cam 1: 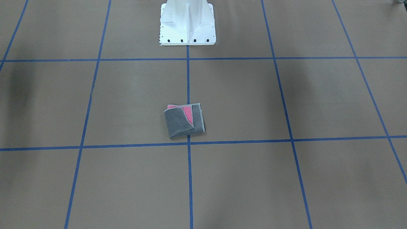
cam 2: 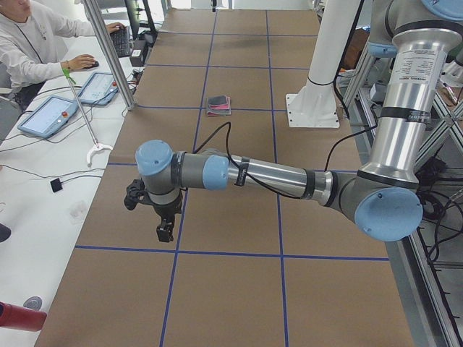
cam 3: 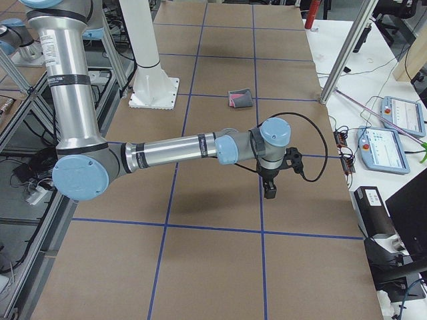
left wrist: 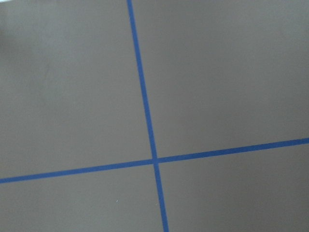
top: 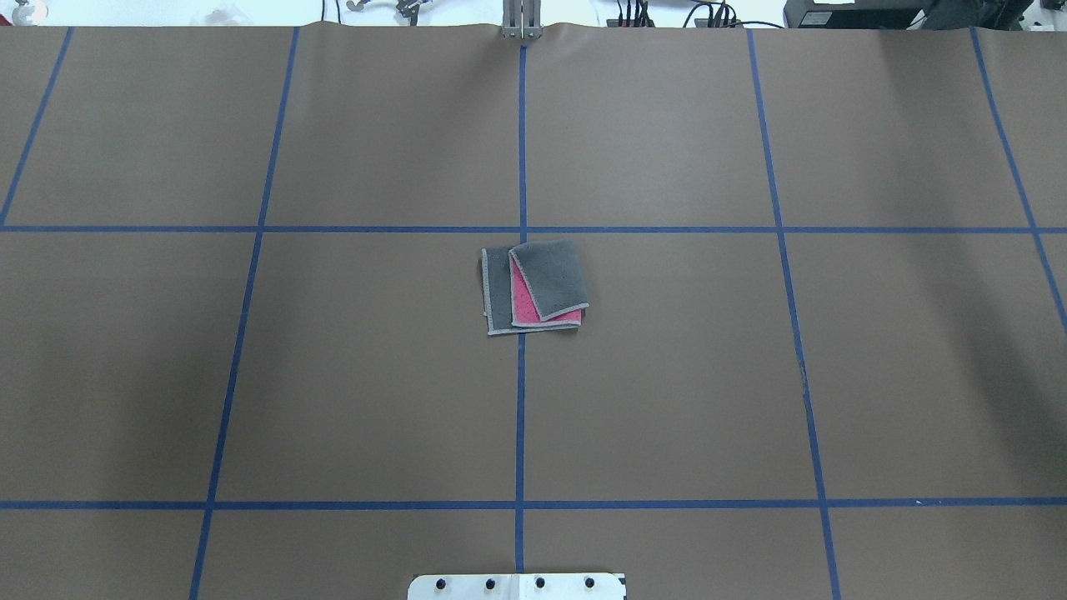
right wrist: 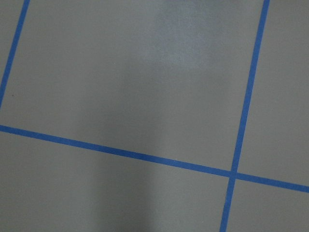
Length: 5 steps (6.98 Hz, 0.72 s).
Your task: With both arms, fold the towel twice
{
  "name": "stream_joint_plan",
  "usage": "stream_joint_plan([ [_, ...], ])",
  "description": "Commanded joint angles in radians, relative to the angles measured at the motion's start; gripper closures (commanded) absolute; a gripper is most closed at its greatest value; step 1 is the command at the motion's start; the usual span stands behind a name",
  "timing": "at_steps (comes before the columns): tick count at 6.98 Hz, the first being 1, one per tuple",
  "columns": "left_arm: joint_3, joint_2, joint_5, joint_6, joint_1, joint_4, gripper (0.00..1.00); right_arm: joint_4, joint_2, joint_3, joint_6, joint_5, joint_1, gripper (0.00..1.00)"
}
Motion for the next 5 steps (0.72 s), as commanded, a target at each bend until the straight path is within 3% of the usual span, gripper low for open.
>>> stream_joint_plan([
  [1, -0.068, 0.084, -0.015, -0.050, -0.007, -0.039, 0.00, 0.003, -0.005, -0.001, 0.002, -0.045, 0.002, 0.00],
  [5, -0.107, 0.128, -0.011, -0.038, -0.001, -0.038, 0.00, 0.006, -0.029, -0.004, -0.005, -0.042, 0.000, 0.00],
])
